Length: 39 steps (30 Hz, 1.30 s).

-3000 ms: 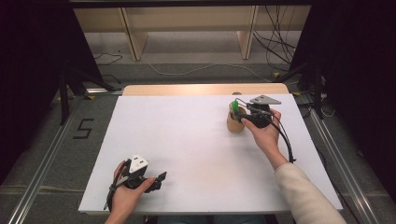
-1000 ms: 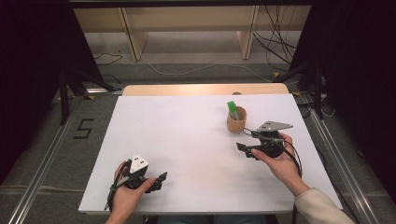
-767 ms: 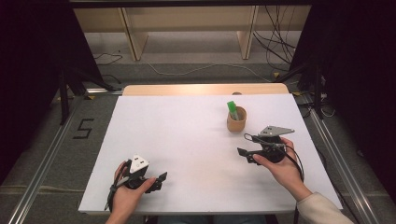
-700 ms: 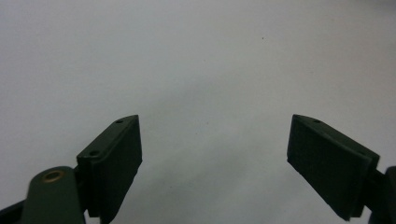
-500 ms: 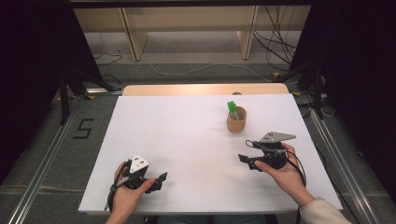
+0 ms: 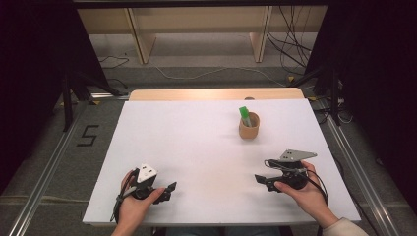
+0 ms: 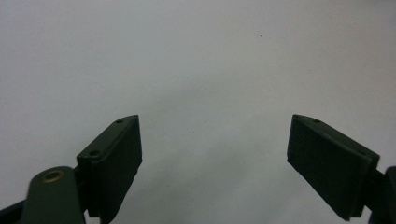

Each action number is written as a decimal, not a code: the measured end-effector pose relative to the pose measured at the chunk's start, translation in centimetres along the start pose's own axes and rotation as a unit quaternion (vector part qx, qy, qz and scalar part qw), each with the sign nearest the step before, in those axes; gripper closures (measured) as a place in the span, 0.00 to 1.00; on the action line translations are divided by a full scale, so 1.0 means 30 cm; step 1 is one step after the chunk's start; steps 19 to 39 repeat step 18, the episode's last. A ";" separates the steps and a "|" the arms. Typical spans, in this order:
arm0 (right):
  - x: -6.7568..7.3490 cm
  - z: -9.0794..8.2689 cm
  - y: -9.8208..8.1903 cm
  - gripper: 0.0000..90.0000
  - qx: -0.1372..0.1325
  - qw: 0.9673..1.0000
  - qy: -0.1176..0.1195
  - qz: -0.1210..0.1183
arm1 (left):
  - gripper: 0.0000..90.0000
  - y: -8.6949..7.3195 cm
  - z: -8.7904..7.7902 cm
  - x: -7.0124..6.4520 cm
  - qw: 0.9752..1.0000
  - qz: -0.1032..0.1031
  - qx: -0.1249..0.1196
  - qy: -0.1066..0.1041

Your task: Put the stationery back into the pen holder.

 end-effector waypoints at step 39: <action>0.020 -0.013 -0.081 0.20 0.001 1.000 0.010 -0.006 | 0.20 0.003 0.002 -0.008 1.000 0.008 0.000 -0.003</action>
Point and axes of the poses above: each handheld gripper's, and its own axes: z roughly forward along the jaws, y roughly out of its top, x roughly to its left, the point moved 4 cm from there along z, roughly forward along the jaws, and after that the axes turned 14 degrees about x, right-handed, at the moved point
